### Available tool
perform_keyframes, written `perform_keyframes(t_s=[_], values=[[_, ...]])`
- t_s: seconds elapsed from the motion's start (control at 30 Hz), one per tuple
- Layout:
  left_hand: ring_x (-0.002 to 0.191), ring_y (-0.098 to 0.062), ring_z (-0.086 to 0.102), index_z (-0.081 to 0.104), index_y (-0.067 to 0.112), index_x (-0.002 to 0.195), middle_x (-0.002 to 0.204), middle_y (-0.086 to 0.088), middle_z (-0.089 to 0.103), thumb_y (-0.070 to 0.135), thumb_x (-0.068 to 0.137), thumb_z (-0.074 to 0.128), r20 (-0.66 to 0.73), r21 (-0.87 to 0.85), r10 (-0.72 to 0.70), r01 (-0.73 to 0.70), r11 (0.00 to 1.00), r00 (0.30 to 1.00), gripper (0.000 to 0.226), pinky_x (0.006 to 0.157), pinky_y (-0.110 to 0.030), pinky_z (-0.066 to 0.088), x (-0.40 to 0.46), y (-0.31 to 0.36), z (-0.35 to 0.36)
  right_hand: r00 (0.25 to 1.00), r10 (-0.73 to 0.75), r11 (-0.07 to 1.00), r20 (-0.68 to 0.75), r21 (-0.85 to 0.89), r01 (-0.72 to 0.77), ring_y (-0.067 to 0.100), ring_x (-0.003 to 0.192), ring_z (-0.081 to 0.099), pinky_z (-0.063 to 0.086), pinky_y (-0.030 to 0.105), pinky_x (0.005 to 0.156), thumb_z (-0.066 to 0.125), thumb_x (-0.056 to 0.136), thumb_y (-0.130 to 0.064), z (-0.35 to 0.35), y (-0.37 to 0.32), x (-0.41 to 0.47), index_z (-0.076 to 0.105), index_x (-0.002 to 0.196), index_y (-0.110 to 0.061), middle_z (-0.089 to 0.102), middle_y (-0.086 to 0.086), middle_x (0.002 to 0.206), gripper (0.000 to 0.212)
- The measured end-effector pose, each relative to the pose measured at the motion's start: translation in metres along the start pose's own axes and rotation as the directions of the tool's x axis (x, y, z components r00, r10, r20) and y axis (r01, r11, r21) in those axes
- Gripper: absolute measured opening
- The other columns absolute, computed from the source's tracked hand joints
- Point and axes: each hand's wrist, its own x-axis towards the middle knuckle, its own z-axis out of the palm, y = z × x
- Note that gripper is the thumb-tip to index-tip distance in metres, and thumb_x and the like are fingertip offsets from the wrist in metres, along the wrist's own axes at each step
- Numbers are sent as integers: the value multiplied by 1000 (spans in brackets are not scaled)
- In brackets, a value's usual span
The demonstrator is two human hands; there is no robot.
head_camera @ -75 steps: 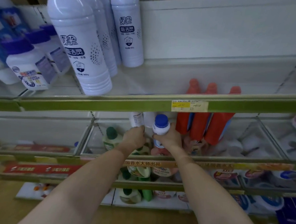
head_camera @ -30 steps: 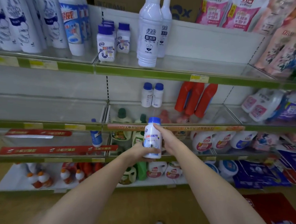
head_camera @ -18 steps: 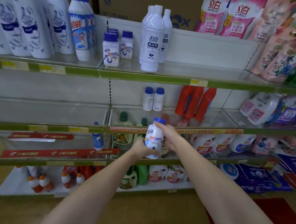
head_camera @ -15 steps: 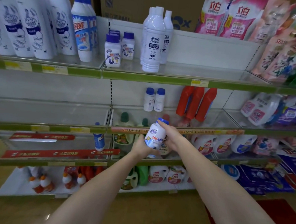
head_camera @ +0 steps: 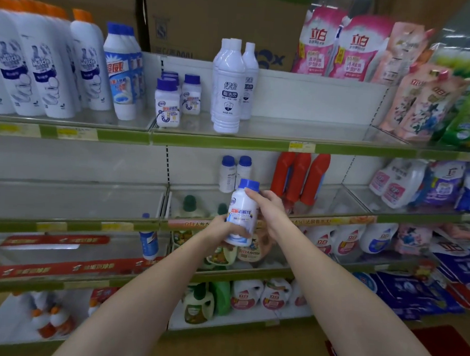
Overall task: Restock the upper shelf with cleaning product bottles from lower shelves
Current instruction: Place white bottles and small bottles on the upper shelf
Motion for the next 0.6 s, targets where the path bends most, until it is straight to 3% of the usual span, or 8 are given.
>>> perform_keyframes(t_s=[0.13,0.23,0.33,0.5,0.6], values=[[86,-27,73,68,9,110,100,-14,76,6,62,81,-34,-3,114,-114,993,993,49,78,-38,60,8,52,11,993,-98,989,-59,106,104,15,75,67,54,25,62,81,85,-27,-7,-50,10,64,114,-2,71,11,100,42],[83,-22,72,69,6,110,100,-13,76,-1,65,81,-82,21,227,-226,974,970,47,68,-27,56,20,96,19,974,-209,957,-91,185,223,14,71,70,55,22,58,81,85,-16,-12,-95,19,65,110,0,72,7,92,34],[85,-23,73,69,6,105,96,-9,77,-2,61,85,-155,56,328,-324,945,932,48,73,-32,60,36,140,24,936,-327,914,-129,211,348,18,77,71,57,29,69,82,83,-14,-17,-134,32,68,107,-1,74,8,90,31],[85,-30,74,68,14,94,88,-6,77,6,48,89,-266,132,488,-470,873,831,51,76,-49,62,60,200,37,887,-429,842,-170,280,461,14,81,74,57,26,65,76,89,-24,-28,-180,57,64,121,-6,75,8,101,38],[86,-23,73,62,22,91,89,-1,75,7,51,91,-316,163,561,-539,827,765,52,79,-42,61,78,220,44,862,-489,821,-135,262,507,17,89,74,58,26,68,76,89,-22,-32,-196,78,63,120,-12,74,7,105,35]])
